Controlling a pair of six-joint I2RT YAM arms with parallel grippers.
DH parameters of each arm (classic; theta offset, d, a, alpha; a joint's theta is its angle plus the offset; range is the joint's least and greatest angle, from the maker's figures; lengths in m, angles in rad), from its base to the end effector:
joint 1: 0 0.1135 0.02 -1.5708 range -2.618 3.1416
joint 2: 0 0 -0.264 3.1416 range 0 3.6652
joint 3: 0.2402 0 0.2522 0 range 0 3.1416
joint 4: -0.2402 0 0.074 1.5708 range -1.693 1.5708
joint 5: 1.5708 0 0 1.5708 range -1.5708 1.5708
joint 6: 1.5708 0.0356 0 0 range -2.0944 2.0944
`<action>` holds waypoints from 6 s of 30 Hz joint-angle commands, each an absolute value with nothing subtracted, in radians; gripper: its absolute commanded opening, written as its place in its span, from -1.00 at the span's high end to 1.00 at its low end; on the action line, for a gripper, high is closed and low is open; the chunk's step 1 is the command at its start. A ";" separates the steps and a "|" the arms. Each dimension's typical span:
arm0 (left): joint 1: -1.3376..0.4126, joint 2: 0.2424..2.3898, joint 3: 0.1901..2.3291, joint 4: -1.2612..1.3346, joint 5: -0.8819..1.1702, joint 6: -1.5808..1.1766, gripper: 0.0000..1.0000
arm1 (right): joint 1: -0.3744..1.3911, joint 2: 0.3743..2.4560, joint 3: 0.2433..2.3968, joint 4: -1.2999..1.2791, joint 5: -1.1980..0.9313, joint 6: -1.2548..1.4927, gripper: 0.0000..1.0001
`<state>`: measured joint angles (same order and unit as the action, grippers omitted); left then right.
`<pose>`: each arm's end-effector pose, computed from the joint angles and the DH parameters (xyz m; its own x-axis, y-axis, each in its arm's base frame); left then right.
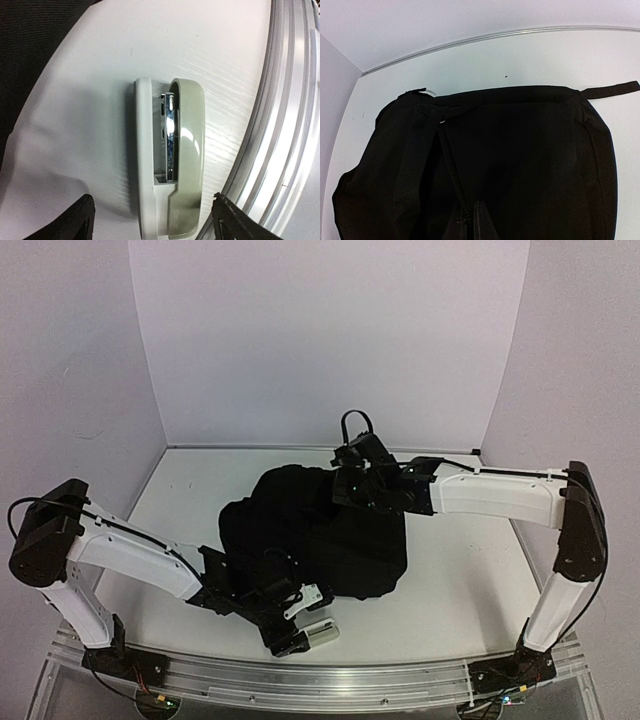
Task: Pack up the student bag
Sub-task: Pick up the stationery from the center of the board, then place the stationery in the student bag, then adjust the student bag at the center of the board.
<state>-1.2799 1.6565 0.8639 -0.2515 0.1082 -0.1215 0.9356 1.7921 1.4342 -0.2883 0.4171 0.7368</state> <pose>0.0859 -0.3003 0.1496 -0.3634 0.7938 -0.4877 0.9308 0.3318 -0.1536 0.2569 0.3243 0.2773 -0.6302 0.1805 -0.7552 -0.1629 0.9203 0.3558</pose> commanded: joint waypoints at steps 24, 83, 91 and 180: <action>-1.218 1.404 1.000 -0.393 -0.056 -0.273 0.68 | 0.910 1.640 1.374 -0.157 0.405 0.646 1.00; -0.735 1.799 1.539 -0.326 0.517 -0.546 -0.67 | 0.912 1.672 1.304 0.037 0.129 0.619 1.00; -0.718 1.607 1.426 -0.480 0.410 -0.523 -0.82 | 0.916 1.685 1.302 0.034 0.087 0.606 1.00; -0.326 1.837 1.306 -0.360 0.576 -0.483 0.48 | 0.623 2.193 1.692 0.110 -0.544 0.670 1.00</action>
